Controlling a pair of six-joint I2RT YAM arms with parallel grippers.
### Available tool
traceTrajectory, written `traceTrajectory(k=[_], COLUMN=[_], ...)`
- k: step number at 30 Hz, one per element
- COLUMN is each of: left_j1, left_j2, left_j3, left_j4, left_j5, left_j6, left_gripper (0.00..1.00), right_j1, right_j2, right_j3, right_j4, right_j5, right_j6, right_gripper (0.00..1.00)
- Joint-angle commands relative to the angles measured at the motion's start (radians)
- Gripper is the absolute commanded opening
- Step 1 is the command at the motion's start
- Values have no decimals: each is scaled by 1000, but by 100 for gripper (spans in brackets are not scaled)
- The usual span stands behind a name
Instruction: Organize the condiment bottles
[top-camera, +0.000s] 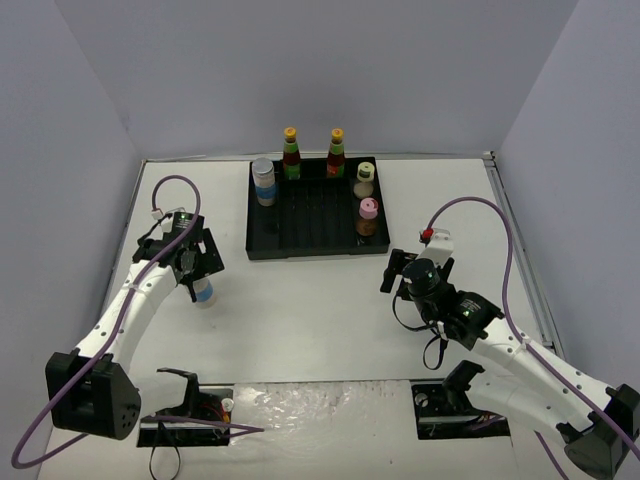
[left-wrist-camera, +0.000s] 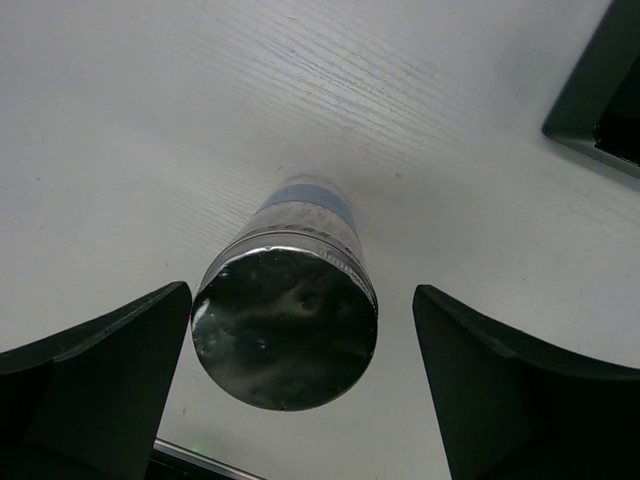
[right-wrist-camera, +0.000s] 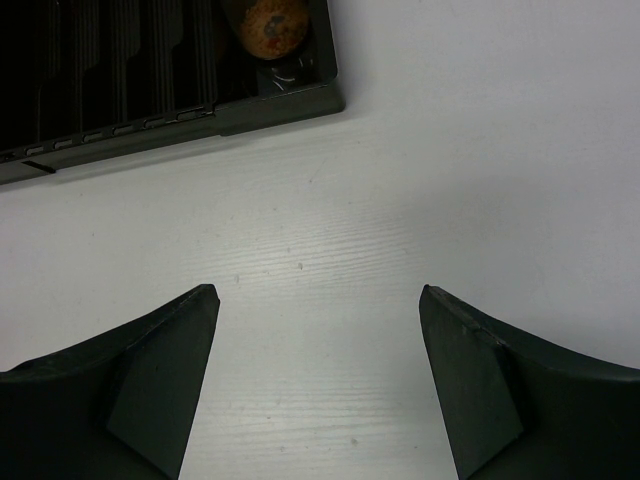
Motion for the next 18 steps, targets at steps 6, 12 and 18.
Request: traceTrajectory(k=[6, 12, 18], left_j1=[6, 6, 6], left_j2=[-26, -39, -29], left_j3=[15, -7, -22], left_j4=[25, 27, 32], left_j5=[17, 20, 31], left_j6=[-35, -47, -53], left_gripper=[82, 75, 58], right_j1=[8, 8, 8], right_j2=[-11, -10, -5], right_j3=[2, 2, 1], right_j4=[47, 47, 50], right_j5=[19, 17, 16], right_j6=[-6, -6, -7], right_gripper=[78, 79, 79])
